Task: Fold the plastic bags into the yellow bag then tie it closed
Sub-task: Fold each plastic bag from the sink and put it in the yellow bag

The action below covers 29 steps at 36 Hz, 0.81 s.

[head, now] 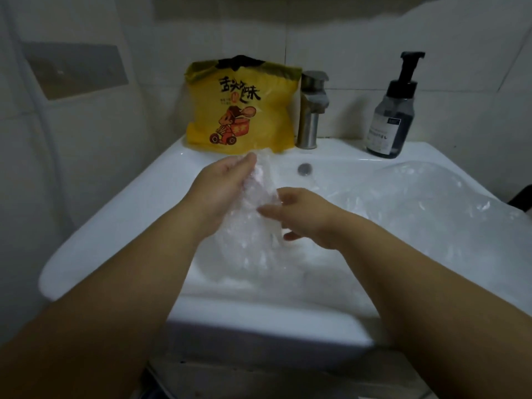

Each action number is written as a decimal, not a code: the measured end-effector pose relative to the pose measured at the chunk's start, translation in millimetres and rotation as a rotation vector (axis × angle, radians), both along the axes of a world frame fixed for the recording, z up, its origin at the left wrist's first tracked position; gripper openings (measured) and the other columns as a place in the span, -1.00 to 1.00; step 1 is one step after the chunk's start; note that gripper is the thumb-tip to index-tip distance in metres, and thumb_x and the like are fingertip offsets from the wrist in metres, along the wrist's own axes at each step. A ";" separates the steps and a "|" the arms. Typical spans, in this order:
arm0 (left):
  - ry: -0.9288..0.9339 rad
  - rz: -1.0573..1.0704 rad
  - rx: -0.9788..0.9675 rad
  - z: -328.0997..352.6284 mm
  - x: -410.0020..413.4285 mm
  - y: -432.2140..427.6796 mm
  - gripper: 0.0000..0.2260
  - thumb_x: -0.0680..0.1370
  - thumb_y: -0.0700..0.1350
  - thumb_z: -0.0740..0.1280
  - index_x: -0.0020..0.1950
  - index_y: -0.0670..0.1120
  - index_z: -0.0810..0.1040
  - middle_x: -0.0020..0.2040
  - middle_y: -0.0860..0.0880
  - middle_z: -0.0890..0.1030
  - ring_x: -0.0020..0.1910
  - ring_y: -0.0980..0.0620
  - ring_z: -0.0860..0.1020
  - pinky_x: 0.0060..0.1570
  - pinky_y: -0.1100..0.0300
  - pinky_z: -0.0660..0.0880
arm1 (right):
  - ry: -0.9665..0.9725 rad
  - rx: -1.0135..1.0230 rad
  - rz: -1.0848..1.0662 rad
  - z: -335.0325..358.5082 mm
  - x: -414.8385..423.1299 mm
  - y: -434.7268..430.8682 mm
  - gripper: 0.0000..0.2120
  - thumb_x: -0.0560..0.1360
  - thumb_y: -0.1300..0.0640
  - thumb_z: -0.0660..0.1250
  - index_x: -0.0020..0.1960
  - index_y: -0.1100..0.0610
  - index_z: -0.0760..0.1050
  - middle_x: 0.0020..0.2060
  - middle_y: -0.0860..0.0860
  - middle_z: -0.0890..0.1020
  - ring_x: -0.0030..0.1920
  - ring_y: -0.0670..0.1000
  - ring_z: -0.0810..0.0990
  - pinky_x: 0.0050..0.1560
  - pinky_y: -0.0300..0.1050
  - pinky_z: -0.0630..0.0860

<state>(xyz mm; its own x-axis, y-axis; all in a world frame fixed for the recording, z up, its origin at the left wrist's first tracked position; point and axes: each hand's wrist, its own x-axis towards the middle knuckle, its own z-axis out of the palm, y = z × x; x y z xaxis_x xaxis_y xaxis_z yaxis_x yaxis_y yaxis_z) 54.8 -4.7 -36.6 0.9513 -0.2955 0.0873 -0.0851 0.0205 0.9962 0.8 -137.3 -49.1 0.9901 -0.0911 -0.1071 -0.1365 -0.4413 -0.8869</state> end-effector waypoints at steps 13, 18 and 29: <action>-0.503 0.178 0.881 -18.8 3.3 11.3 -0.26 0.49 -0.07 0.41 0.57 0.04 0.08 0.48 -0.08 0.20 0.42 -0.10 0.27 0.33 -0.06 0.34 | -0.176 1.065 -0.130 29.4 -3.3 -25.9 -0.77 0.55 0.15 0.10 0.02 0.18 0.51 -0.22 0.09 0.60 -0.21 0.08 0.60 -0.17 -0.07 0.56; -0.352 0.024 0.237 -5.7 -8.4 2.0 -0.50 0.53 0.06 0.37 0.45 0.10 0.36 0.21 0.24 0.52 0.20 0.21 0.48 0.15 0.25 0.40 | -0.075 1.156 0.067 28.7 -5.7 -22.6 -0.70 0.54 0.13 0.09 0.11 0.26 0.48 -0.19 0.15 0.62 -0.22 0.09 0.63 -0.17 -0.08 0.57; -0.094 0.107 0.057 -4.0 1.4 2.5 -0.91 0.59 -0.08 0.33 -0.09 -0.03 0.57 -0.24 0.00 0.57 -0.28 0.11 0.53 -0.29 0.29 0.47 | 0.038 0.900 -0.081 24.9 -5.1 -16.3 -0.47 0.57 -0.25 0.09 0.20 0.16 0.50 -0.08 0.12 0.66 -0.15 0.10 0.65 -0.11 -0.06 0.56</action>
<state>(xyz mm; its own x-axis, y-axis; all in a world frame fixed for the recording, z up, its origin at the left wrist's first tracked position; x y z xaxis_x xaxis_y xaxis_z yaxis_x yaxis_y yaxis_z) 56.2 -2.2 -40.6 0.9660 -0.2001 0.1636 -0.1769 -0.0505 0.9829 -4.3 -153.5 -24.2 0.9787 -0.0263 -0.2036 -0.1729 0.4297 -0.8863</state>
